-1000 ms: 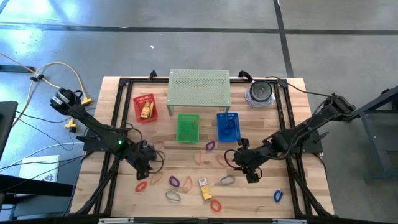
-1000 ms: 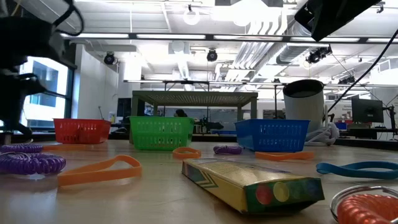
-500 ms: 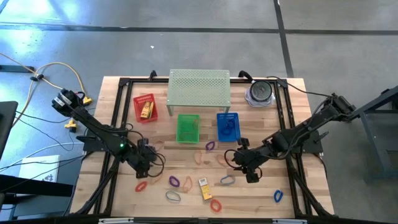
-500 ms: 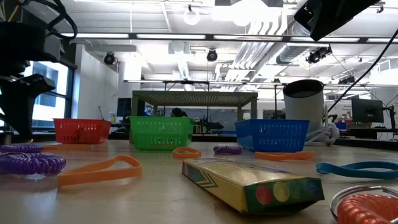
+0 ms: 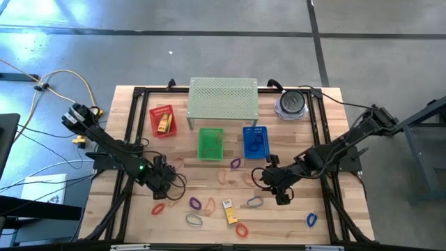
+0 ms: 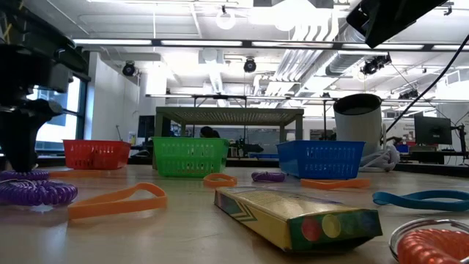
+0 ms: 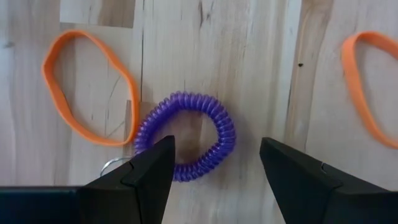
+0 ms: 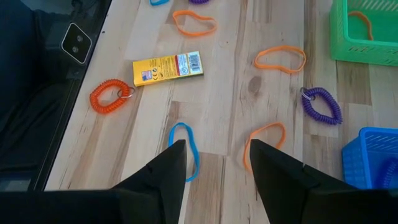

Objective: Pick & Place Office Desk Supplies
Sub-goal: Put the violet spring keychain into the blue bin

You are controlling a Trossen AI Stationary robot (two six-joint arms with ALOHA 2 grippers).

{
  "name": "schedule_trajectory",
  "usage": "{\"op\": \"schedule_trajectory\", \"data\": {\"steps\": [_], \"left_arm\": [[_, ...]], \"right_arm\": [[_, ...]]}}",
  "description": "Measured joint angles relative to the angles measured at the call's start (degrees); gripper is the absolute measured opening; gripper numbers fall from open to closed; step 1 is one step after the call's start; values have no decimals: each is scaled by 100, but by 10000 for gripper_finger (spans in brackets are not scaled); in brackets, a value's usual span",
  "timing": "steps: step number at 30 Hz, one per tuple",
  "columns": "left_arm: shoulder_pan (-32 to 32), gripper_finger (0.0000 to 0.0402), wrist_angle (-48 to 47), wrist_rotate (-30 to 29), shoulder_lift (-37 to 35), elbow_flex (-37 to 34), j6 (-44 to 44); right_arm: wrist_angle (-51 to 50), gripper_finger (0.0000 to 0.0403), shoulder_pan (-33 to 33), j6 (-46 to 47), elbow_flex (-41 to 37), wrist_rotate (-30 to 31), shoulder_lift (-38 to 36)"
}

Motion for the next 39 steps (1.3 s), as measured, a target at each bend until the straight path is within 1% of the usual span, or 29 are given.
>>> {"op": "schedule_trajectory", "data": {"steps": [4,9,12,14,16,18,23,24,27,30,33,37,39], "left_arm": [[0,234,59,3,214,0,-1],[0,234,86,35,224,-4,-141],[4,222,117,141,228,-9,-295],[4,202,131,198,234,-11,-373],[4,173,147,251,238,-15,-385],[4,137,157,289,240,-15,-419],[4,29,216,285,245,-20,-603],[4,18,267,271,242,-20,-673],[4,13,414,217,242,-26,-1096],[20,12,430,282,170,106,-1148],[17,10,624,435,0,386,-1142],[19,10,1067,363,-253,903,-388],[51,10,1503,66,-320,1134,116]], "right_arm": [[4,166,2,0,0,0,0],[30,166,1,-2,0,0,2],[45,166,1,-2,0,-1,2],[47,166,0,-3,0,0,2],[47,166,0,-4,0,-2,2],[46,166,2,-3,0,-2,2],[48,166,1,-4,0,-1,2],[56,166,0,-4,0,0,2],[96,166,0,-4,0,-2,2],[202,166,-3,-16,-2,-1,71],[353,166,7,-396,-13,155,187],[769,166,40,-990,-8,797,442],[1110,166,45,-1409,-11,1039,567]]}}
